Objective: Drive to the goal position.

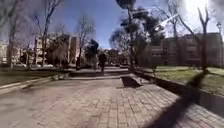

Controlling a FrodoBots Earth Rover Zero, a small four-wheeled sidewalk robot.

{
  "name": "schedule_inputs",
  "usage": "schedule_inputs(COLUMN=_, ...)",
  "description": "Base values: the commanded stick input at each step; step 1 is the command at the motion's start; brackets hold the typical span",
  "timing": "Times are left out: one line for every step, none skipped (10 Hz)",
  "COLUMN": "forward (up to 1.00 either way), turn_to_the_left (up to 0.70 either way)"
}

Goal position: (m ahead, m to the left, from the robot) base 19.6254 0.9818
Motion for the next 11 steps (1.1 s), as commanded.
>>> schedule_inputs(forward=1.0, turn_to_the_left=0.0)
schedule_inputs(forward=1.0, turn_to_the_left=0.0)
schedule_inputs(forward=1.0, turn_to_the_left=0.0)
schedule_inputs(forward=1.0, turn_to_the_left=0.0)
schedule_inputs(forward=1.0, turn_to_the_left=0.0)
schedule_inputs(forward=1.0, turn_to_the_left=0.0)
schedule_inputs(forward=1.0, turn_to_the_left=0.0)
schedule_inputs(forward=1.0, turn_to_the_left=0.0)
schedule_inputs(forward=1.0, turn_to_the_left=0.0)
schedule_inputs(forward=1.0, turn_to_the_left=0.0)
schedule_inputs(forward=1.0, turn_to_the_left=0.0)
